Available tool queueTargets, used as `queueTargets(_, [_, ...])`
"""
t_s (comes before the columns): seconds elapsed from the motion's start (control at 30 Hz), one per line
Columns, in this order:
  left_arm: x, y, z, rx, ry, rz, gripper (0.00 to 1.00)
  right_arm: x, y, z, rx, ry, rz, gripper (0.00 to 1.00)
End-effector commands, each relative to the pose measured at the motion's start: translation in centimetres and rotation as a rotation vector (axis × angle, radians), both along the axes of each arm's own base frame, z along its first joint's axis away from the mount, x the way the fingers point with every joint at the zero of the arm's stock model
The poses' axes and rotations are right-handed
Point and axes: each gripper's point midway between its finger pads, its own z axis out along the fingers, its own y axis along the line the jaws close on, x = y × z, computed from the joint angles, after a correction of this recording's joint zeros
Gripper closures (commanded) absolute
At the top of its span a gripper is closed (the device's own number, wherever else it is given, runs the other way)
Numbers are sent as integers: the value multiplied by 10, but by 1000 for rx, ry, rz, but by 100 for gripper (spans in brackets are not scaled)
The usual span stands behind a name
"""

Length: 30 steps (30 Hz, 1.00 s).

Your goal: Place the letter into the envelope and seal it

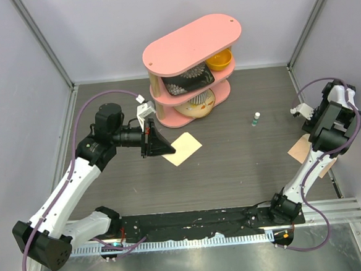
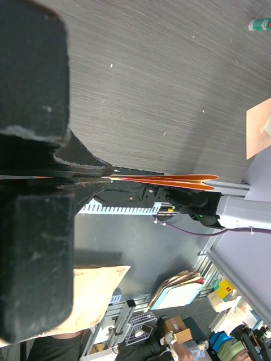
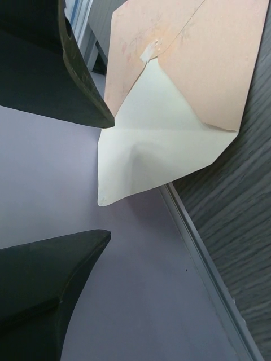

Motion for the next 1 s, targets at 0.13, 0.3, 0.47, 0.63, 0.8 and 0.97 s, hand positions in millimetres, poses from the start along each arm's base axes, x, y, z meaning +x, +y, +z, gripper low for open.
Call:
queueTargets(0.13, [3, -3, 10, -19, -59, -9, 100, -11, 8, -6, 42, 44, 23, 36])
queueTargets(0.3, [3, -2, 12, -21, -74, -6, 100, -20, 23, -4, 115, 70, 21, 74])
queueTargets(0.47, [0, 0, 10, -19, -79, -6, 100, -27, 39, 10, 173, 67, 24, 99])
queueTargets(0.63, [0, 0, 8, -18, -76, -6, 100, -34, 77, 27, 286, 33, 44, 99])
queueTargets(0.8, [2, -2, 10, -27, -74, -6, 100, -39, 115, 39, 328, 7, 72, 99])
queueTargets(0.97, [2, -2, 11, -28, -73, -2, 100, -16, 160, 47, 435, -76, -19, 99])
